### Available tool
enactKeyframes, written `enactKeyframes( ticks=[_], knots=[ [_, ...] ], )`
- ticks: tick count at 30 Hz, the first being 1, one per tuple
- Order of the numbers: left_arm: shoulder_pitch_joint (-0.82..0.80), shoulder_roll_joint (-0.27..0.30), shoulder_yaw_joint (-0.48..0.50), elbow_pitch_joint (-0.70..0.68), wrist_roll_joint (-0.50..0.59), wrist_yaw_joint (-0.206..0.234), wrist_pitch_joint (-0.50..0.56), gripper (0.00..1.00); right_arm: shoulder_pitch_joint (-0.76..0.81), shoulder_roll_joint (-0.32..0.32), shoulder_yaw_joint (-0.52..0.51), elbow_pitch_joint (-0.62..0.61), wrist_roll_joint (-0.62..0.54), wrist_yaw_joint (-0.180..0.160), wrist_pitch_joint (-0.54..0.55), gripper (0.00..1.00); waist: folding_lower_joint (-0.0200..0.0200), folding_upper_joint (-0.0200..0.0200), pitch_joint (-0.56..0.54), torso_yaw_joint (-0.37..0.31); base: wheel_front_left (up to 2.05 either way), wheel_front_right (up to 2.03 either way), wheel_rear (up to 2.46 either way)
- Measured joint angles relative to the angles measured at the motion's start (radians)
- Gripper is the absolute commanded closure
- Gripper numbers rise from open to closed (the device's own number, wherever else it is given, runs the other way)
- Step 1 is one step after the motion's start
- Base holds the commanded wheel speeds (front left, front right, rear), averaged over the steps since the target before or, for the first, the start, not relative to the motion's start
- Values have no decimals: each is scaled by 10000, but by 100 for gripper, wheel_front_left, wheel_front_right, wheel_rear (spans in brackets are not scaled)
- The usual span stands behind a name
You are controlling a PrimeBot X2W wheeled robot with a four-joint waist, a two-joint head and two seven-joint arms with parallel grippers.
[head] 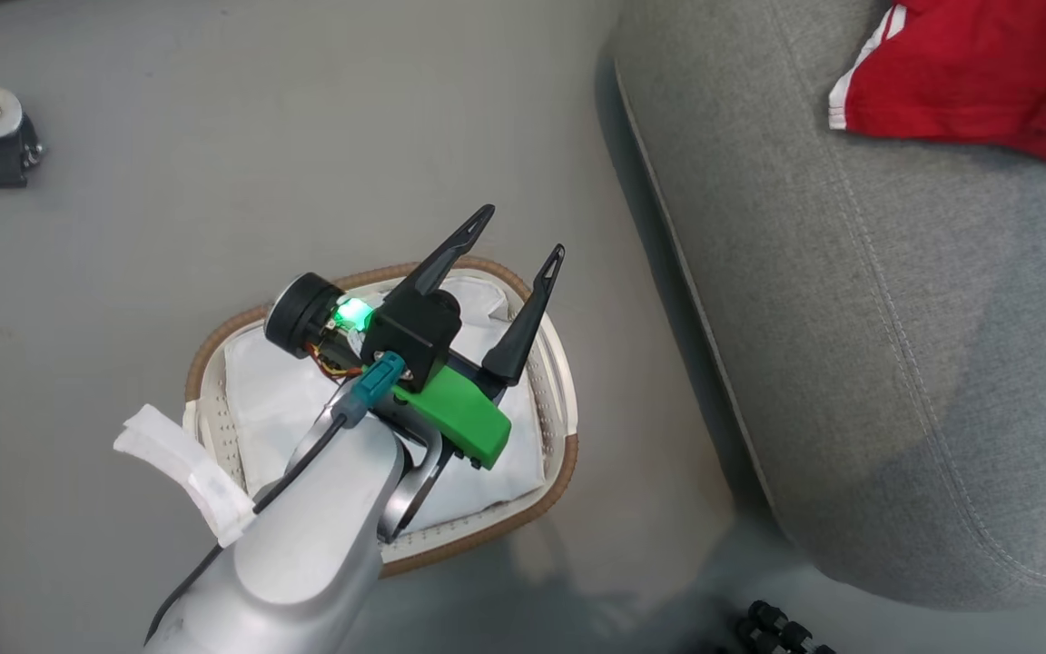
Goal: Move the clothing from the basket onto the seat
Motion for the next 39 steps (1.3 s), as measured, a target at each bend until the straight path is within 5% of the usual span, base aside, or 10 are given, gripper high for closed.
enactKeyframes(
  ticks=[12, 14, 15, 16, 25, 39],
  knots=[
    [16, 382, -46, -464, 15, 171, 314, 0, 1196, 1210, -460, 869, -326, 0, 0, 100, 0, 0, 702, -91, 0, 0, 0],
    [38, 403, -56, -491, -6, 180, 314, 0, 1297, 1331, -466, 851, -382, 0, 0, 63, 0, 0, 647, -129, 0, 0, 0],
    [49, 414, -59, -504, -40, 180, 311, 0, 1371, 1404, -466, 842, -395, 0, 0, 15, 0, 0, 605, -150, 0, 0, 0],
    [63, 418, -63, -514, -73, 178, 299, 0, 1451, 1450, -466, 815, -410, 0, 0, 0, 0, 0, 565, -166, 0, 0, 0],
    [378, 408, -67, -311, -385, 153, 105, 0, 2434, 1758, 61, 500, -370, 0, 0, 0, -1, 0, -201, -327, 0, 0, 0],
    [1364, -278, 903, 485, -1233, 401, -232, 0, 3340, 957, 930, 169, 15, 0, 0, 0, -1, 0, -2387, -182, 0, 0, 0]
  ],
)
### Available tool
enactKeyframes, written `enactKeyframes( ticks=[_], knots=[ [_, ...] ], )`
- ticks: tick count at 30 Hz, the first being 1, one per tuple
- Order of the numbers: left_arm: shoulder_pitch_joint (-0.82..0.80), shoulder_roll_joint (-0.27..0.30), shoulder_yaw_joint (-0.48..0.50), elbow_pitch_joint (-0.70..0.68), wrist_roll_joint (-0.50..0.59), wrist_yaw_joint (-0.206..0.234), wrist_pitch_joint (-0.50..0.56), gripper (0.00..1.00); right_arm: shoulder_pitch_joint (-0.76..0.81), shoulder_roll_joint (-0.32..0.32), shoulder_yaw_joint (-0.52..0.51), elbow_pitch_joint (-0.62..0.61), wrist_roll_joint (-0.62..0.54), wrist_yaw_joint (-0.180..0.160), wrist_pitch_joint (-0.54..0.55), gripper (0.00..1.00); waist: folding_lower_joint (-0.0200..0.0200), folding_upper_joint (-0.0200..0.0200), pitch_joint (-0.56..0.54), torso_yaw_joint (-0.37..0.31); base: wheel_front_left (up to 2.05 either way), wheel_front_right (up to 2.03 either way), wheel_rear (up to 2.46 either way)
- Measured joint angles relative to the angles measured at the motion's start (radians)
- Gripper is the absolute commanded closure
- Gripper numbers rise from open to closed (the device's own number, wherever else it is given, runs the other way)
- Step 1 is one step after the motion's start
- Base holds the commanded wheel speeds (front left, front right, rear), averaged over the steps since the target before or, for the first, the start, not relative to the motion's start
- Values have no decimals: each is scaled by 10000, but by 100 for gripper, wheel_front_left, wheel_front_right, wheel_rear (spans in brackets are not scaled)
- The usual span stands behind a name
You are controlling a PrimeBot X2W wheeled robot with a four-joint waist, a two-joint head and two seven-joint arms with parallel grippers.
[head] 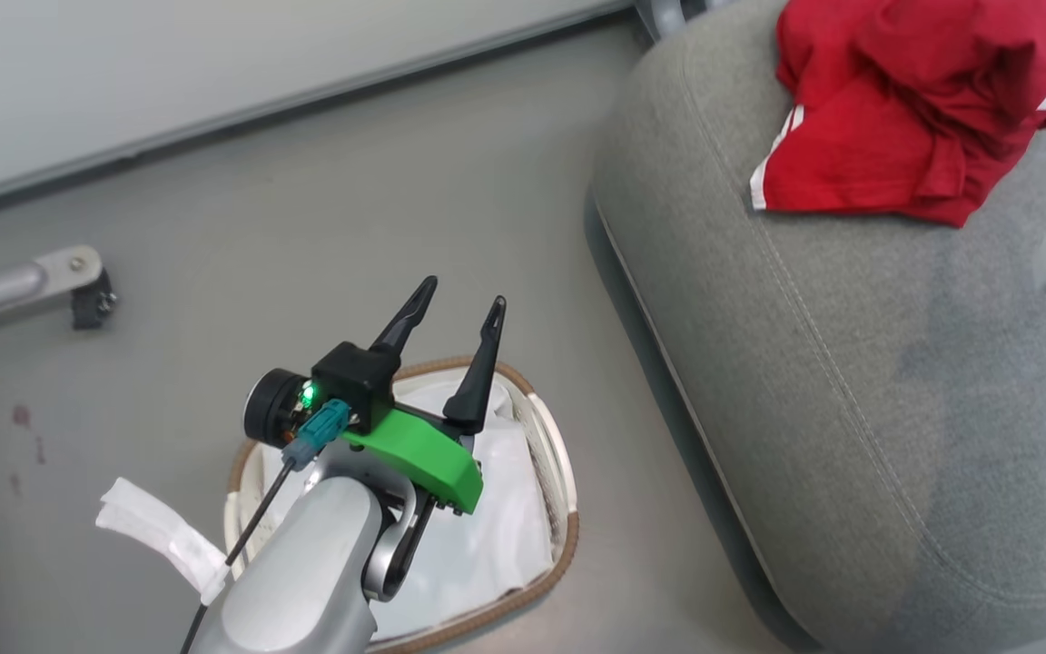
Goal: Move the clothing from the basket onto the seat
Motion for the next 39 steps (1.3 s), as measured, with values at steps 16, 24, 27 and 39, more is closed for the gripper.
enactKeyframes(
  ticks=[16, 24, 27, 39],
  knots=[
    [2487, -153, 2761, -437, 322, 397, -29, 0, 2149, 1960, 1168, -1756, 1152, 0, 0, 0, 0, -1, -1918, 2031, 0, 0, 0],
    [3559, -290, 3682, -761, 460, 349, -29, 0, 4319, 2479, 1097, -2855, 1490, 0, 0, 0, 0, -1, -2429, 2599, 0, 0, 0],
    [3913, -307, 3923, -928, 497, 290, -29, 0, 4955, 2525, 1137, -3317, 1914, 0, 0, 0, 0, -1, -2605, 2690, 0, 0, 0],
    [4556, -477, 4272, -1039, 867, 173, -31, 0, 6348, 2529, 1862, -3808, 2871, 0, 0, 0, -1, -1, -2938, 2746, 0, 0, 0]
  ],
)
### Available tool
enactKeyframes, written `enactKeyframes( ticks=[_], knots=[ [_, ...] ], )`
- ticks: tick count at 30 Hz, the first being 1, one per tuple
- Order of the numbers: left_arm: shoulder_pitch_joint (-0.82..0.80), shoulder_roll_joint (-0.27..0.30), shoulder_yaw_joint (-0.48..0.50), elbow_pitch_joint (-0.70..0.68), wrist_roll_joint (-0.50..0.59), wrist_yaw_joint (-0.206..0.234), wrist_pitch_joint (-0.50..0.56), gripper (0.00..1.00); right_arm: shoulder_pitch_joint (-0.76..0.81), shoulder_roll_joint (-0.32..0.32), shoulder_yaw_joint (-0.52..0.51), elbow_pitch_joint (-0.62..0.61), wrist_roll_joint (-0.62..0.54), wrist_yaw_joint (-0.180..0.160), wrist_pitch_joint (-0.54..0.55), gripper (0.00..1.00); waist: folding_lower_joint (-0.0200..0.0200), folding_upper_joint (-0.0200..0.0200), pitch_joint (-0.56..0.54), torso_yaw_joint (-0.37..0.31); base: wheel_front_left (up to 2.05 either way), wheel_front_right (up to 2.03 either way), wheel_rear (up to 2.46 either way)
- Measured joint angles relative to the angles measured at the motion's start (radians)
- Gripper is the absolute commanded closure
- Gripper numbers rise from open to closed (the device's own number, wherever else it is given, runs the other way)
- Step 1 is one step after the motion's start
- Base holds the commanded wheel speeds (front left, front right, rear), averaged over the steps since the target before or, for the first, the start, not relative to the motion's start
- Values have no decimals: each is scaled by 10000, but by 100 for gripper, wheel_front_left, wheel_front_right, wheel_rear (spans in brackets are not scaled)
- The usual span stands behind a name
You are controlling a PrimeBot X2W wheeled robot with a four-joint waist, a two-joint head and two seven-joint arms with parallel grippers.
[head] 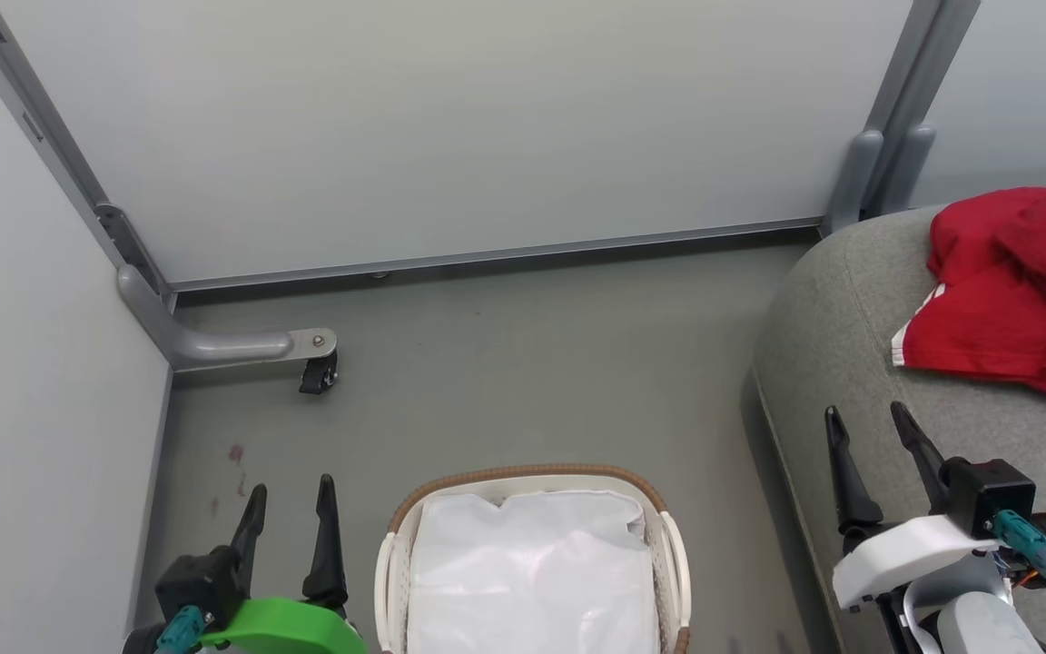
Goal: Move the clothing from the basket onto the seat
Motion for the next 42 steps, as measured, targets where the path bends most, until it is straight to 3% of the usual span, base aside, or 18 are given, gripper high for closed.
enactKeyframes(
  ticks=[18, 19, 24, 42],
  knots=[
    [46, -94, 13, 215, 71, -203, 2, 0, 51, -2, 199, 63, 142, -2, 0, 0, 0, 0, 18, -25, 0, 0, 0],
    [49, -96, 15, 247, 69, -232, 2, 100, 65, 2, 234, 75, 167, 0, 0, 100, 0, 0, 22, -39, 0, 0, 0],
    [96, -109, 12, 598, -67, -232, 59, 100, 261, 98, 228, 466, 245, 0, 81, 100, 0, 0, 22, -42, 0, 0, 0],
    [72, -117, 644, 341, -2886, -351, 918, 100, 259, 96, 29, 255, 3563, 0, 920, 100, 0, 0, 3, -72, 0, 0, 0]
  ],
)
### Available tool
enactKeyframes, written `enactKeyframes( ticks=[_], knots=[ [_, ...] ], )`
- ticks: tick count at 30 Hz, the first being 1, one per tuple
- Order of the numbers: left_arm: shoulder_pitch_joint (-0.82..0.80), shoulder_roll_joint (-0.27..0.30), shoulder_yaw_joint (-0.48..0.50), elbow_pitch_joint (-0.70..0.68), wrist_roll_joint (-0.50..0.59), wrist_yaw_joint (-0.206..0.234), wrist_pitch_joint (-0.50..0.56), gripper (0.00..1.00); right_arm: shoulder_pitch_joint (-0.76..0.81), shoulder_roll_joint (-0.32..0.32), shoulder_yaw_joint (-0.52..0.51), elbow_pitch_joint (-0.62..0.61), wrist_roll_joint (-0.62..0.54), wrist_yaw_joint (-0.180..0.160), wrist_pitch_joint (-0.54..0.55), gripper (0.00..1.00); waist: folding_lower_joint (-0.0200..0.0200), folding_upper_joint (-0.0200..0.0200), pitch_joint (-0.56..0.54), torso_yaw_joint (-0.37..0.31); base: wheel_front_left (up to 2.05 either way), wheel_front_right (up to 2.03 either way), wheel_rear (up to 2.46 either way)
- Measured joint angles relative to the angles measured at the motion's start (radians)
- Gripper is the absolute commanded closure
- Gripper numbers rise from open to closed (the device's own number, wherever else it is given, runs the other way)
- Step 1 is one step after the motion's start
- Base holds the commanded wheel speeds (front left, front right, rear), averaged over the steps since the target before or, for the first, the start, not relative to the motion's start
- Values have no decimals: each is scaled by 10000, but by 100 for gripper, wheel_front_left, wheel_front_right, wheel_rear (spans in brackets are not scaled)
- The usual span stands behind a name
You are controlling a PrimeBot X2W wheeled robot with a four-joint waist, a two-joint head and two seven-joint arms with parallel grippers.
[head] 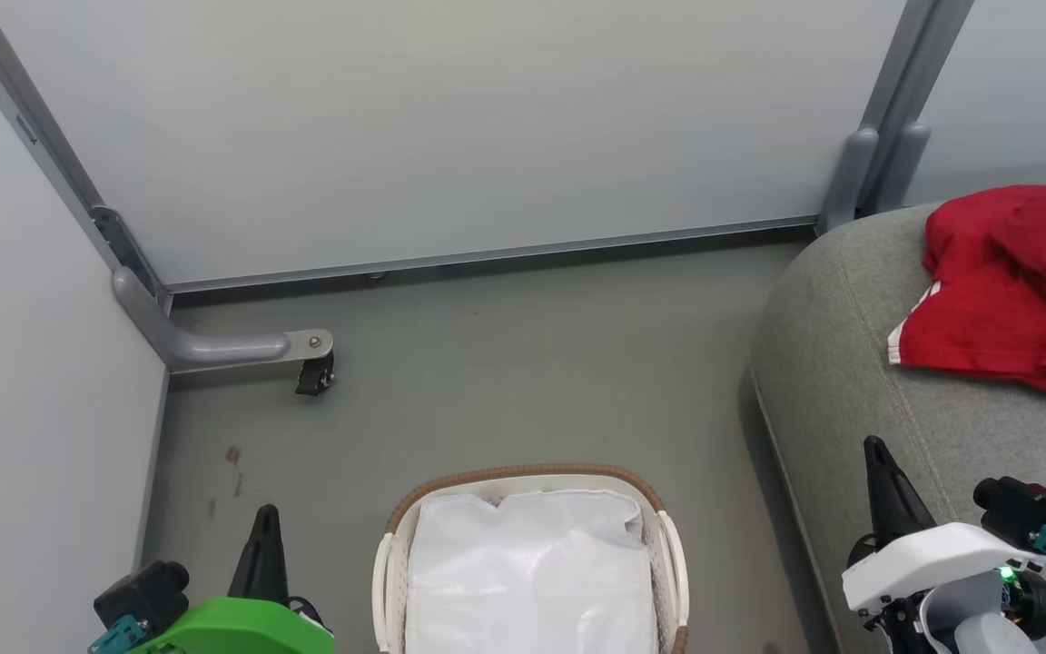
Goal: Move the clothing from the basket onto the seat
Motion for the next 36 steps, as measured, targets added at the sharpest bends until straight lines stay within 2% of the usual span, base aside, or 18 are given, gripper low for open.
enactKeyframes(
  ticks=[12, 36],
  knots=[
    [-98, -2, 360, -198, -1676, -88, 493, 100, -2, -8, -121, -142, 1885, 0, 477, 100, 0, 0, -12, -19, 0, 0, 0],
    [-378, -6, 974, -512, -4334, -222, 1292, 100, -37, -29, -330, -364, 4970, -2, 1279, 100, 0, 0, -36, -58, 0, 0, 0]
  ],
)
